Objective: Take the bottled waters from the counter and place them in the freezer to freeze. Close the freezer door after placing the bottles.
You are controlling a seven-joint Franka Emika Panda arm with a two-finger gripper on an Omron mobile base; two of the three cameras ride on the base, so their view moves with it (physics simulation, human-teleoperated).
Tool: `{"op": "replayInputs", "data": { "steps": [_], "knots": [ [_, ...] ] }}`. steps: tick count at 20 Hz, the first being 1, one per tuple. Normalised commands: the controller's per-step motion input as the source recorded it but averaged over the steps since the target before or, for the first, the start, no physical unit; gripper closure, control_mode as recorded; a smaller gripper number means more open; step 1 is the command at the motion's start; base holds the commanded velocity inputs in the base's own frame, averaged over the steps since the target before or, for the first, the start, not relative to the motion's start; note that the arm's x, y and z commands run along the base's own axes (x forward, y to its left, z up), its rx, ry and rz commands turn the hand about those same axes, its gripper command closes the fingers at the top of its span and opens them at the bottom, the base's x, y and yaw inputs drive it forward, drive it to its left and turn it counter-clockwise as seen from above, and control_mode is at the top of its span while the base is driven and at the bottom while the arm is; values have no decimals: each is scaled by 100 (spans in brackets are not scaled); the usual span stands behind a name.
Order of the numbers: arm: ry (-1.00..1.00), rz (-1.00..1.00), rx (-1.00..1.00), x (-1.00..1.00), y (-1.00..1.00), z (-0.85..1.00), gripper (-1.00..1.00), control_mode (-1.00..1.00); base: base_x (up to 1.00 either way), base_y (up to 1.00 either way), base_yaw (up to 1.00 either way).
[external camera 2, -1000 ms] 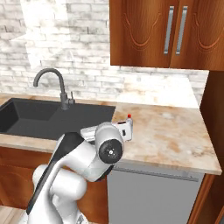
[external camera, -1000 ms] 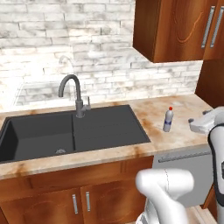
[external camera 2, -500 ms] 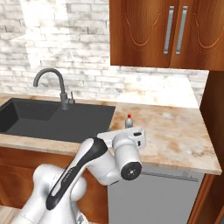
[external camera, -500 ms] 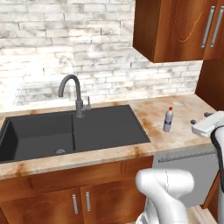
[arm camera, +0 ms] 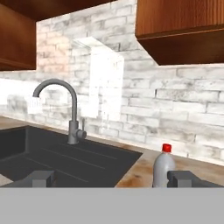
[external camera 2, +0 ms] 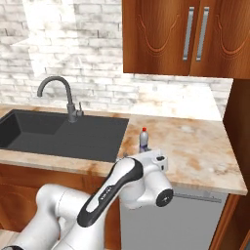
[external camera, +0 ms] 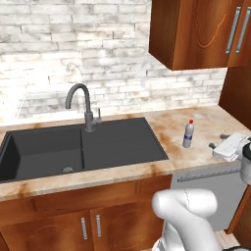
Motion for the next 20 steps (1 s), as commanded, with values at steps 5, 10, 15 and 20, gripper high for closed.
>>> {"op": "replayInputs", "data": {
  "steps": [5, 10, 15, 20],
  "knots": [
    [-1, 7, 0, 43, 0, -57, -100, -100, 0, 0, 0],
    [-1, 7, 0, 40, 0, -38, -100, -100, 0, 0, 0],
    [0, 5, 0, 42, 0, -10, -100, -100, 0, 0, 0],
    [2, 0, 2, 44, -2, 0, -100, -100, 0, 0, 0]
  ]
}}
